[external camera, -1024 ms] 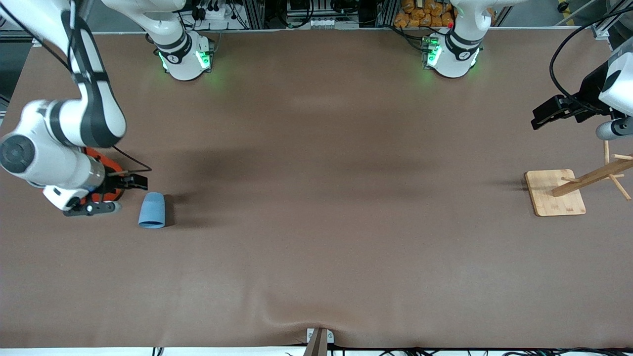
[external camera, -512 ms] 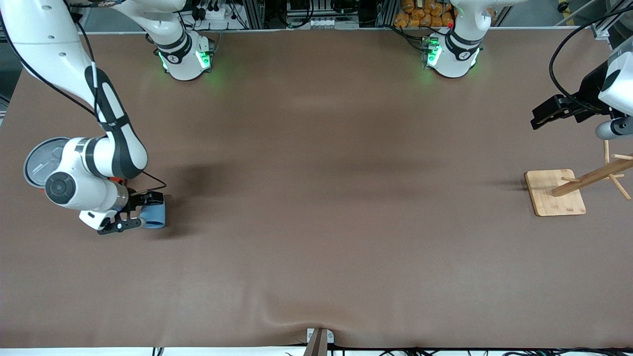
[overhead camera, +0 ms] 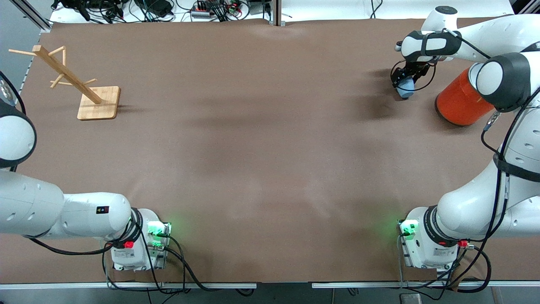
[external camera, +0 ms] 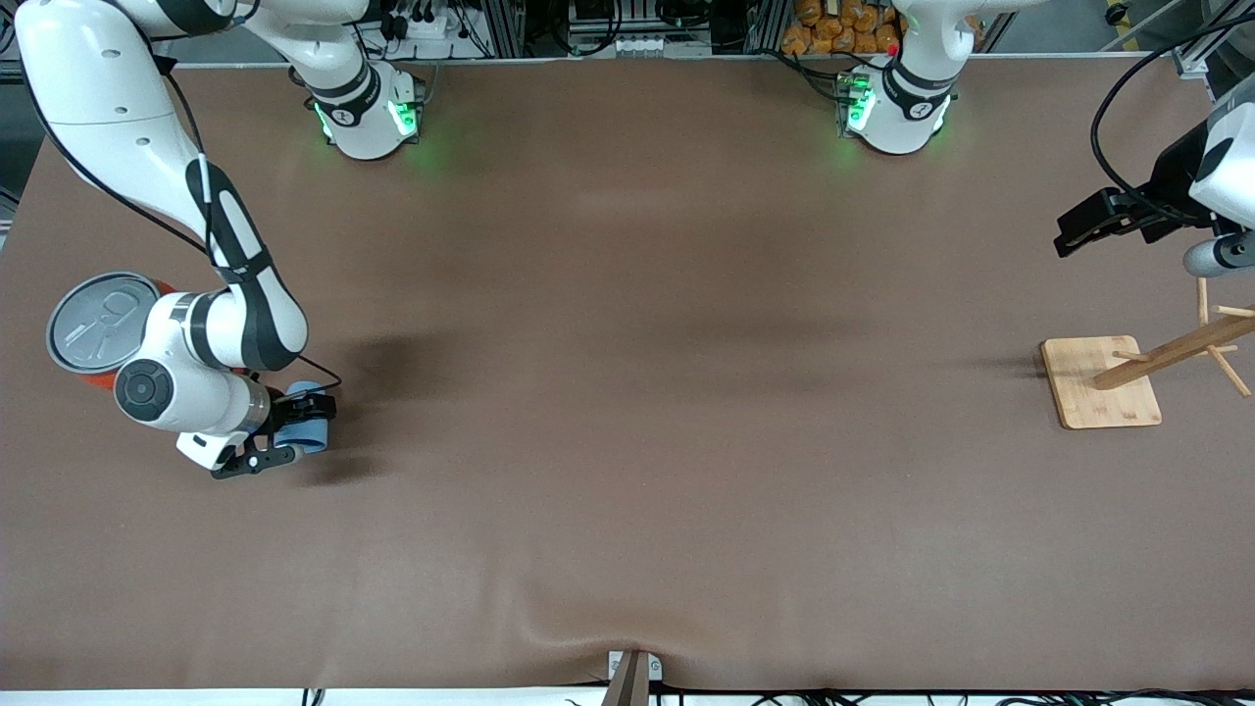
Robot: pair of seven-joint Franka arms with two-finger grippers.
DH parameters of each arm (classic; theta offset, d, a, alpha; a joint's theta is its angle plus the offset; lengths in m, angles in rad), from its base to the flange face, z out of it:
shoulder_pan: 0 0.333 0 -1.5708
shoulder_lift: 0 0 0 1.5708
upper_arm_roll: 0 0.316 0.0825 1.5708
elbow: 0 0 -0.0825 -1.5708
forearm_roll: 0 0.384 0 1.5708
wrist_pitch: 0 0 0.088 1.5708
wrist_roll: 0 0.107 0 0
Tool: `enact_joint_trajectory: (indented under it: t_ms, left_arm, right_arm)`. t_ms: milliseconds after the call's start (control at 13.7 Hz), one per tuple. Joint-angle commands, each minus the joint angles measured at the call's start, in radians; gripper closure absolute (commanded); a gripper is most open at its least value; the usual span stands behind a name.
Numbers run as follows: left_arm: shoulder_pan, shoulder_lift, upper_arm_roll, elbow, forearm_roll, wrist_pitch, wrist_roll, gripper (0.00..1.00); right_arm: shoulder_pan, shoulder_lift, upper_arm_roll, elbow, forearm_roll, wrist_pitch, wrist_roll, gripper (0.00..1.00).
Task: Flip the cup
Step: 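Close the right gripper on the blue cup and lift it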
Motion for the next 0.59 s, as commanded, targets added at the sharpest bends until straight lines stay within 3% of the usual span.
enact_joint_trajectory:
  t_ms: [0, 146, 366, 512]
  left_arm:
    - [0.002, -0.003, -0.002, 0.009, 0.015, -0.009, -0.007, 0.0]
    - [0.002, -0.003, -0.002, 0.009, 0.015, -0.009, -0.007, 0.0]
    - [0.002, -0.001, -0.002, 0.009, 0.015, -0.009, -0.007, 0.0]
    - [0.002, 0.002, 0.0, 0.009, 0.017, -0.009, -0.007, 0.0]
  right_arm:
    - [-0.001, 0.011, 0.004, 0.027, -0.017, -0.015, -0.009, 0.47]
    - [0.012, 0.0, 0.007, 0.053, -0.02, -0.032, -0.017, 0.46]
    - [0.106, -0.02, 0.016, 0.226, -0.023, -0.28, -0.043, 0.45]
    - [0.195, -0.023, 0.017, 0.304, -0.024, -0.368, -0.075, 0.44]
